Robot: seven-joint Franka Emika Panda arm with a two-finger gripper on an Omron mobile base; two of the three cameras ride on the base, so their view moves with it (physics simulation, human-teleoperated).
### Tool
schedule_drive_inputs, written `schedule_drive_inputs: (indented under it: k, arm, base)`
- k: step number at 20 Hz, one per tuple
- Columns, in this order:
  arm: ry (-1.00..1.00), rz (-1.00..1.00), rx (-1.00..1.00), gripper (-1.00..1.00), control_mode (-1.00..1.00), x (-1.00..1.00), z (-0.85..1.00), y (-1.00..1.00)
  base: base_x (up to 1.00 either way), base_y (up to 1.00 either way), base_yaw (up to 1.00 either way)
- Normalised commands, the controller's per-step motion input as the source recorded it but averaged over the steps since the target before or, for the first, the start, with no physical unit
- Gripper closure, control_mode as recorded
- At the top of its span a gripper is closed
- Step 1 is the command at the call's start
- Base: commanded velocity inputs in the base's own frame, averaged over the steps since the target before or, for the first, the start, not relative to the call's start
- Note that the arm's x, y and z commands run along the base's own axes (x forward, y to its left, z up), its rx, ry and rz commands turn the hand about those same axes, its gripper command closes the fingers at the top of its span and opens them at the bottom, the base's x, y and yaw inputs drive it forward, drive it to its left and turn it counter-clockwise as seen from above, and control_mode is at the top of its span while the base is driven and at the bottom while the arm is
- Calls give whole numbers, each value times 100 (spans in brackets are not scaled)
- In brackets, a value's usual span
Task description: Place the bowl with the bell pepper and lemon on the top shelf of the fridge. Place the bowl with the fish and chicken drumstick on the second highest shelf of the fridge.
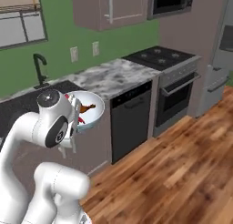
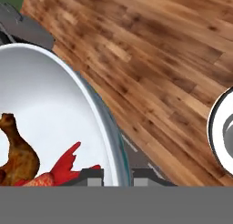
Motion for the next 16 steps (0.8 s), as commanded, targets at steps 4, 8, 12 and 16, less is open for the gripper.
schedule_drive_inputs:
  k: [4, 8, 12, 16]
  arm:
    - [0, 0, 0, 100, 100, 0, 0, 0]
    - [0, 0, 0, 100, 100, 0, 0, 0]
    - [0, 0, 0, 100, 100, 0, 0, 0]
    - [0, 0, 0, 100, 100, 0, 0, 0]
  base:
    - [17, -73, -67]
    - [42, -76, -59]
    - [60, -78, -52]
    - [96, -62, -43]
